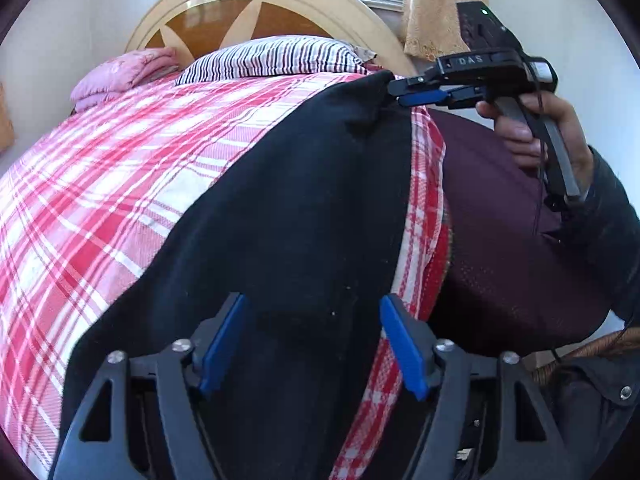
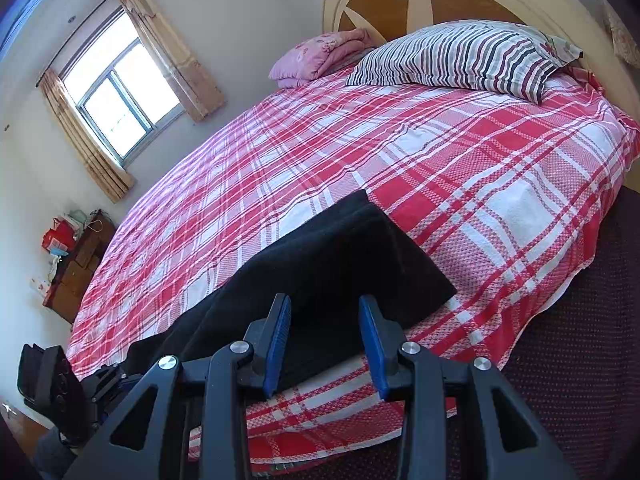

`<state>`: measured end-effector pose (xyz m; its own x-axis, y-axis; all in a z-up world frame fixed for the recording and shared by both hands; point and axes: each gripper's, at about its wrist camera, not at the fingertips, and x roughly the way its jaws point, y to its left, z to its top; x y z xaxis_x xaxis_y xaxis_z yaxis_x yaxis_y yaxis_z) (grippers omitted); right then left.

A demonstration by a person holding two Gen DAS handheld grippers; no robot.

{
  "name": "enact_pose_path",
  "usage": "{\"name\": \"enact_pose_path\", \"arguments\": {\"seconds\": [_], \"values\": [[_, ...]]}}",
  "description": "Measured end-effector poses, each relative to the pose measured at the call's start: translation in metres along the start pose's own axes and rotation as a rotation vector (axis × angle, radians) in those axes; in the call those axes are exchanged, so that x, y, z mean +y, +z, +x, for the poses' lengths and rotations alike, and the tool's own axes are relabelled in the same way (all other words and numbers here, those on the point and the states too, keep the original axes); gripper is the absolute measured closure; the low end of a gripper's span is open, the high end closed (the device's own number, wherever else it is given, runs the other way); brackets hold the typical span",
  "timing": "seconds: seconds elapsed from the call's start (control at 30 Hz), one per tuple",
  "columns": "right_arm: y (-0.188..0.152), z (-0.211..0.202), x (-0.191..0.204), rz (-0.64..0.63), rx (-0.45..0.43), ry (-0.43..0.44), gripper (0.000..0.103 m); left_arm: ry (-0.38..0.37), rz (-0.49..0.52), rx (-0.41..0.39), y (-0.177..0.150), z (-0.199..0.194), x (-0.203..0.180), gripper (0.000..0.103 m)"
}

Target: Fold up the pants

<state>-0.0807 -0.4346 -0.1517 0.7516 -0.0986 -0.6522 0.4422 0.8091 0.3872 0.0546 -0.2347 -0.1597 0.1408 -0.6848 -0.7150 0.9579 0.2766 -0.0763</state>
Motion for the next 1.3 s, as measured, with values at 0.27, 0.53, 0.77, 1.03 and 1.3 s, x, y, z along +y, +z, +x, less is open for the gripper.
{"name": "enact_pose_path", "arguments": {"seconds": [0.27,0.53,0.77,1.03,1.3], "values": [[-0.001,0.004,-0.004,0.021,-0.015,0.012,0.066,0.034,-0.003,0.020,-0.009,-0.002,-0.001,0.053],[0.000,0.004,-0.012,0.080,-0.035,0.055,0.066,0.064,0.061,0.017,-0.010,-0.002,-0.017,0.075],[0.000,0.010,-0.010,0.091,-0.033,0.083,0.066,0.052,0.035,0.019,-0.011,-0.003,-0.011,0.091],[0.009,0.009,-0.032,0.209,-0.058,0.151,0.066,0.008,-0.021,-0.005,-0.010,-0.007,-0.002,0.095],[0.019,0.013,-0.031,0.200,-0.063,0.102,0.096,-0.033,-0.067,-0.016,-0.008,-0.008,0.006,0.097]]}}
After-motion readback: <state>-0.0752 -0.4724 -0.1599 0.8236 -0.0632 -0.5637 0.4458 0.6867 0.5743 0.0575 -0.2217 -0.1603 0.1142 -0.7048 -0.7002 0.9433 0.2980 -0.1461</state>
